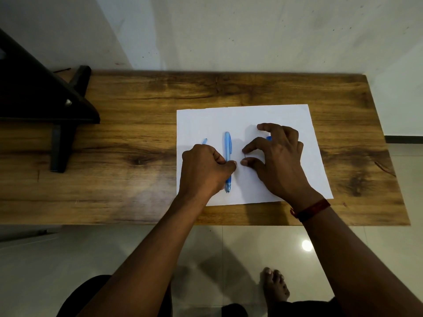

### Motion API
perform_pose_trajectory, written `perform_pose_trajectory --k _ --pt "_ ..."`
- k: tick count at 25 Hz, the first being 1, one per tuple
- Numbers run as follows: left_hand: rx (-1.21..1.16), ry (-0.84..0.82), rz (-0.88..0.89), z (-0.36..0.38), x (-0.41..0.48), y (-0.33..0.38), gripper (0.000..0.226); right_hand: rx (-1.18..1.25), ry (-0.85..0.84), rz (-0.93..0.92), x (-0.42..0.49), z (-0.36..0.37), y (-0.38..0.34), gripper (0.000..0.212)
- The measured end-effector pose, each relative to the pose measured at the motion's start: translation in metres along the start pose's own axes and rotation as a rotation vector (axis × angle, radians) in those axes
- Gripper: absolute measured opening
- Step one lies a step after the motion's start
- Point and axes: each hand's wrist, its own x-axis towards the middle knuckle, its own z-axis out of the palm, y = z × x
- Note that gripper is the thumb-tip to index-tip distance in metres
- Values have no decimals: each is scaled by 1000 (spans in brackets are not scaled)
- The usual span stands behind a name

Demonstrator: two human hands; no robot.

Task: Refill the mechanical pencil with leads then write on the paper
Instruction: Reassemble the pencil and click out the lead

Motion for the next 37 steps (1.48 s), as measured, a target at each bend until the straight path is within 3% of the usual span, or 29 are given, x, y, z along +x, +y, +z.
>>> perform_pose_trajectory --k 15,23,29,31,37 --pt "-25 -22 37 -7 -2 2 22 234 -37 90 2 -15 2 13" --pt "100 -118 354 -30 -1 -2 14 979 78 249 6 -38 15 11" --pt "78 -136 493 -33 -2 -1 12 1516 52 283 7 -43 17 10" --pt "61 -141 515 -35 -2 0 13 1530 78 290 6 -44 15 10" --pt "69 -142 510 -36 -1 0 12 1277 166 281 5 -39 9 12"
